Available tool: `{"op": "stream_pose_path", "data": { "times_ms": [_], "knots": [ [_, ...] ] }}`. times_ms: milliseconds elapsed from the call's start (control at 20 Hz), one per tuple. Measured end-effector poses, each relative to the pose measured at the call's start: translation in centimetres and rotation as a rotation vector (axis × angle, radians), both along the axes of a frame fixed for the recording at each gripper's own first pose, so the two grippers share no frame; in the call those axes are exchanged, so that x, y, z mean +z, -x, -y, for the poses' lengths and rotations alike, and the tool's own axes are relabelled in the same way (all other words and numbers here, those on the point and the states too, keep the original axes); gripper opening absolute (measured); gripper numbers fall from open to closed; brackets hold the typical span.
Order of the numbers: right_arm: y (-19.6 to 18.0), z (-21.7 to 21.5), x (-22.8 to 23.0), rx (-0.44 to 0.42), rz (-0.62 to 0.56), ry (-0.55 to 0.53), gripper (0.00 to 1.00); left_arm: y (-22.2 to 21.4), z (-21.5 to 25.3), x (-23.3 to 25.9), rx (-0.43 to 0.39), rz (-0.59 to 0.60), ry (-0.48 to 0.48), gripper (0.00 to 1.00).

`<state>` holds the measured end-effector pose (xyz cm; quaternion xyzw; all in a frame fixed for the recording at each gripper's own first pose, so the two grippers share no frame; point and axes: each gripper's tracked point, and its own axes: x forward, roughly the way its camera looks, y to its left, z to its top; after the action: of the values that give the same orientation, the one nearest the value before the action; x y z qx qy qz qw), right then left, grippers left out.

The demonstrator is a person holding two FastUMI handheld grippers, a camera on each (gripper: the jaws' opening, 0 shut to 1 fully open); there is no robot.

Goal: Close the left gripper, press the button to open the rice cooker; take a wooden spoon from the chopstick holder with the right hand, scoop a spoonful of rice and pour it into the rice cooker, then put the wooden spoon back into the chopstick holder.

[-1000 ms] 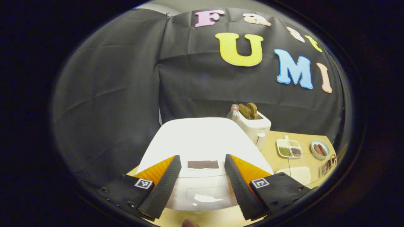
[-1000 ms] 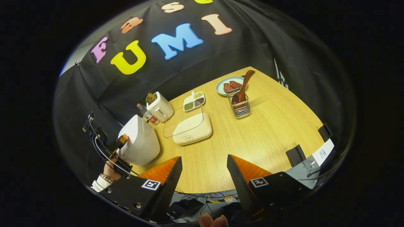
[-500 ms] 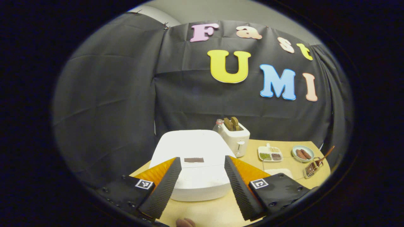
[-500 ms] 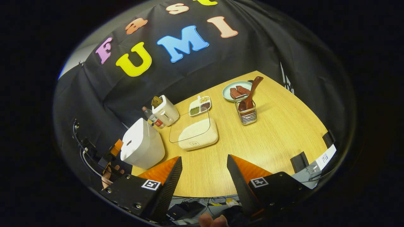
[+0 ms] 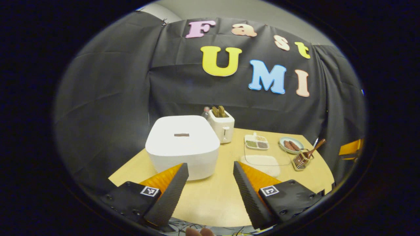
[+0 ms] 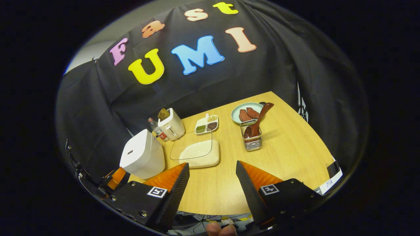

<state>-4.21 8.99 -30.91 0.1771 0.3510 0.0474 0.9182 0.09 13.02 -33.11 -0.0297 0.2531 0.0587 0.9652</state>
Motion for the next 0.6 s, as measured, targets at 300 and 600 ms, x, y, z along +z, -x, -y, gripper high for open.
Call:
{"op": "stream_pose_path", "data": {
  "times_ms": [300,600],
  "knots": [
    [-2.7,6.0,4.3,0.019,0.174,0.171,0.88,1.8,7.0,8.1,-0.039,0.097,0.019,0.94],
    [-4.4,7.0,11.6,-0.011,0.358,0.279,0.88,-0.9,11.9,17.9,-0.124,0.250,-0.003,0.96]
  ]
}}
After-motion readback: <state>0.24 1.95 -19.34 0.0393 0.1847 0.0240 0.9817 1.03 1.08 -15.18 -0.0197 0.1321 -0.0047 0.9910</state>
